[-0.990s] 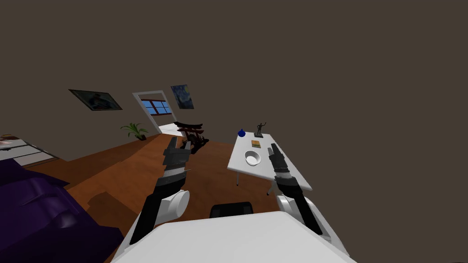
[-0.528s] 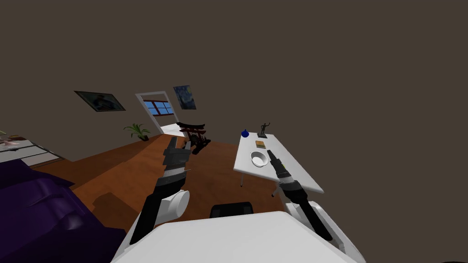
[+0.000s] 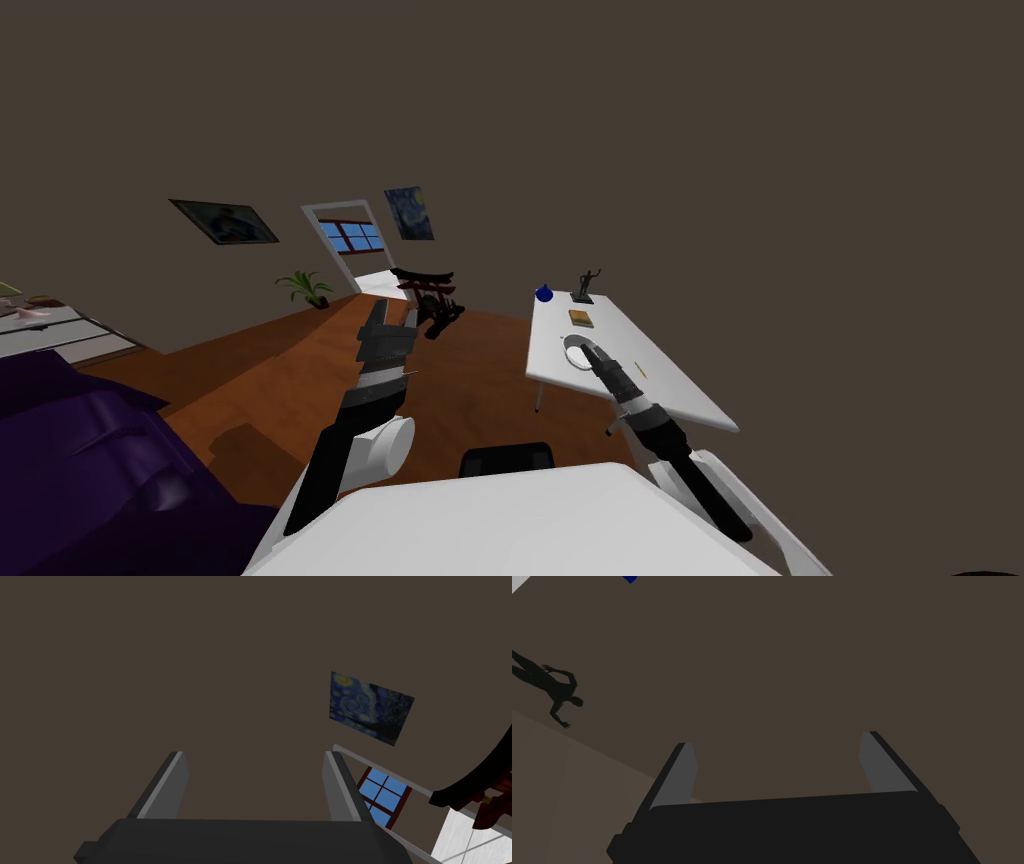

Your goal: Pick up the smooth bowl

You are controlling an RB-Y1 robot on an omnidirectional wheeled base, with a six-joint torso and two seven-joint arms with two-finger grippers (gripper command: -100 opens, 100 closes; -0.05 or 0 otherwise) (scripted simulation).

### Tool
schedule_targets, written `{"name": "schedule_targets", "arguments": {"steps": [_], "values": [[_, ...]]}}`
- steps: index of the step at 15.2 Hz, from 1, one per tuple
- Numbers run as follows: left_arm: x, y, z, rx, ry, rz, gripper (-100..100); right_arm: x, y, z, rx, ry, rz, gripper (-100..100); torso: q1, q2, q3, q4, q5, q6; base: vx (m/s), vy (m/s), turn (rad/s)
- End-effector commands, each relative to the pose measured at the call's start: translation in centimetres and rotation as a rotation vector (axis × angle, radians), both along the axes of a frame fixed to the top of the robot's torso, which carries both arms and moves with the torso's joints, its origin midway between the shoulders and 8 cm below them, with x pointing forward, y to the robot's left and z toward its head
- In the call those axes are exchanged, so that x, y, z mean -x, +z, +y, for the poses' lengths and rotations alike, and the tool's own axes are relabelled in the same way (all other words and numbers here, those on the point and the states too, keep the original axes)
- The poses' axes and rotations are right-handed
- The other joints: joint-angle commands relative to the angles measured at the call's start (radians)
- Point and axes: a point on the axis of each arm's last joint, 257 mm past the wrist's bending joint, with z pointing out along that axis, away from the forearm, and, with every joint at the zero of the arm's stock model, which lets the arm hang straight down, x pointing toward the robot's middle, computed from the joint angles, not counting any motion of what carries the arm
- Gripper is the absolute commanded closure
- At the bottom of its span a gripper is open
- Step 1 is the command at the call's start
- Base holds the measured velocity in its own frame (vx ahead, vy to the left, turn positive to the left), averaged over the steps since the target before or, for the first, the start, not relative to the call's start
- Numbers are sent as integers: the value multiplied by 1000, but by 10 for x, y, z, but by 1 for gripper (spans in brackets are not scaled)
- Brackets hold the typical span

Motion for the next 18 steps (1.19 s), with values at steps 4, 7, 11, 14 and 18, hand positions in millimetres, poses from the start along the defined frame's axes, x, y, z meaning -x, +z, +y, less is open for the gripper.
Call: {"name": "schedule_targets", "arguments": {"steps": [4,7,11,14,18], "values": [[0,0,0,0,0,0,0,15,-47,-25,260,6,97,-100,-1,-1,-1,0,0,0,80,148,6],[0,0,0,0,0,0,0,21,-63,-36,357,13,131,-100,-2,-1,0,0,0,0,65,131,9],[0,0,0,0,0,0,0,37,-94,-60,550,37,200,-100,0,-1,-1,0,0,0,79,154,3],[0,0,0,0,0,0,0,56,-122,-88,733,72,270,-100,-2,-2,-1,-1,0,0,91,135,4],[0,0,0,0,0,0,0,78,-146,-119,917,120,337,-100,-4,-3,-2,-1,-1,0,111,106,1]]}}
